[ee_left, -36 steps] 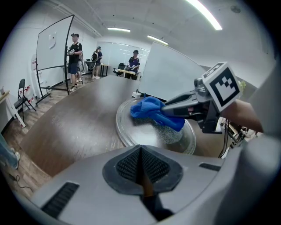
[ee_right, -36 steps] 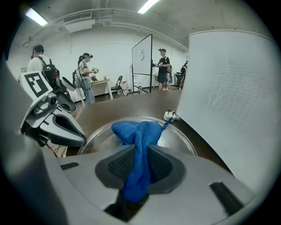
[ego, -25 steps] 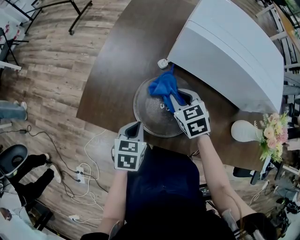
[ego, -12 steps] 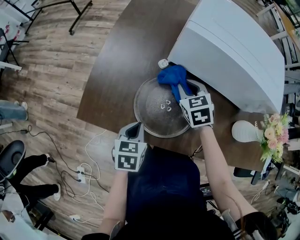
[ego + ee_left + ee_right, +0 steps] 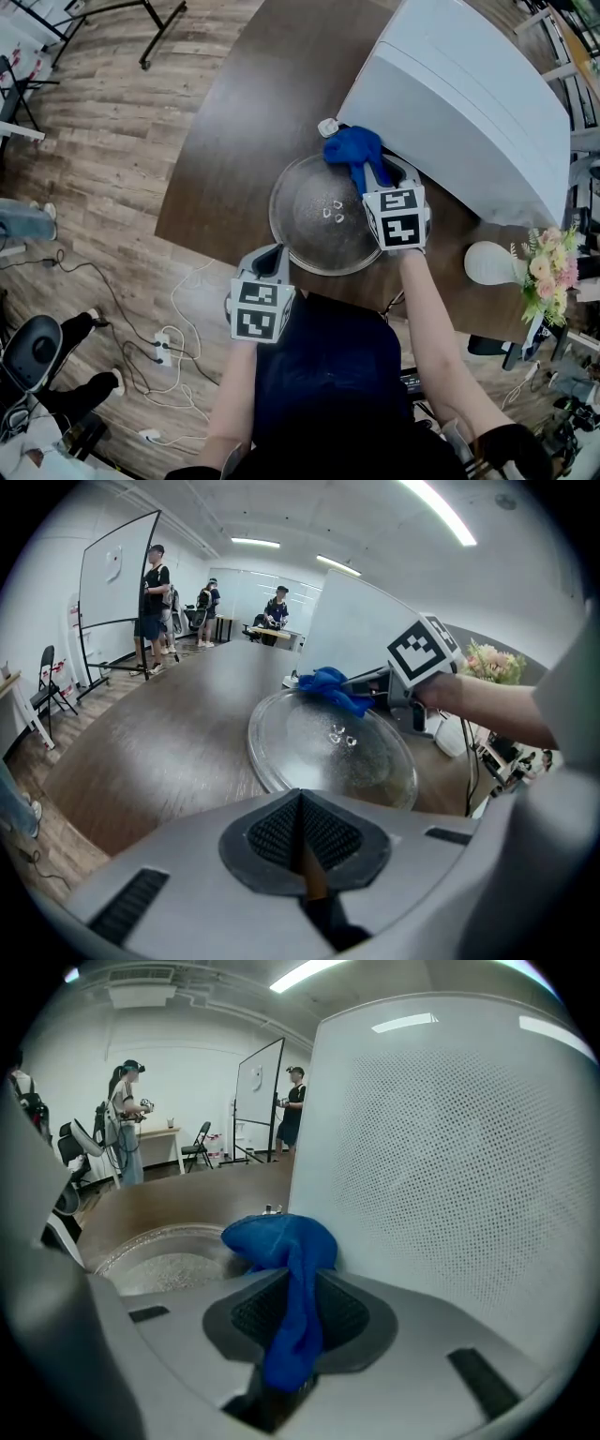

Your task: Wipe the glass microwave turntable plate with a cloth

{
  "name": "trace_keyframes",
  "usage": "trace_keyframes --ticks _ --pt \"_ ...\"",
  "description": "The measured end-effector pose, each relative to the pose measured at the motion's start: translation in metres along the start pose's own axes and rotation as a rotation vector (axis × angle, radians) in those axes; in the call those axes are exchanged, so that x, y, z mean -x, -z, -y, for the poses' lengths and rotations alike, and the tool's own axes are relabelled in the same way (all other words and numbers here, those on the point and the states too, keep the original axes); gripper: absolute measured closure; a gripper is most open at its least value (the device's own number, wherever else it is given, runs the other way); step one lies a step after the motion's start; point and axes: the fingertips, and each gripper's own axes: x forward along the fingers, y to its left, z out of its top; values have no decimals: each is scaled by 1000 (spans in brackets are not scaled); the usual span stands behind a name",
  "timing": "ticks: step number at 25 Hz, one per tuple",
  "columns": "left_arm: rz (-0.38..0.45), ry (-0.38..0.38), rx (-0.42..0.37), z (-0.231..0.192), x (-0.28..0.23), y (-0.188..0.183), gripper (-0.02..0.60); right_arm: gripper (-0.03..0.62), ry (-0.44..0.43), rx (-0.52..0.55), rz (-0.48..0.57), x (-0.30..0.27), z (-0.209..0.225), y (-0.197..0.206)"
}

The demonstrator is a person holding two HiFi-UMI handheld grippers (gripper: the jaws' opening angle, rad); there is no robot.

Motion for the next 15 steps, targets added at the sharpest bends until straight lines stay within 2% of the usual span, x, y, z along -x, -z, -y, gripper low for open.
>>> trace_keyframes --ticks 7,11,15 --pt "5 -3 -4 0 -1 1 578 523 -25 -18 30 13 -7 -5" --pt "10 -2 -6 0 0 0 578 523 -103 -39 64 33 -28 -9" --pt "12 2 -5 -1 1 0 578 523 -216 -72 84 55 -62 -6"
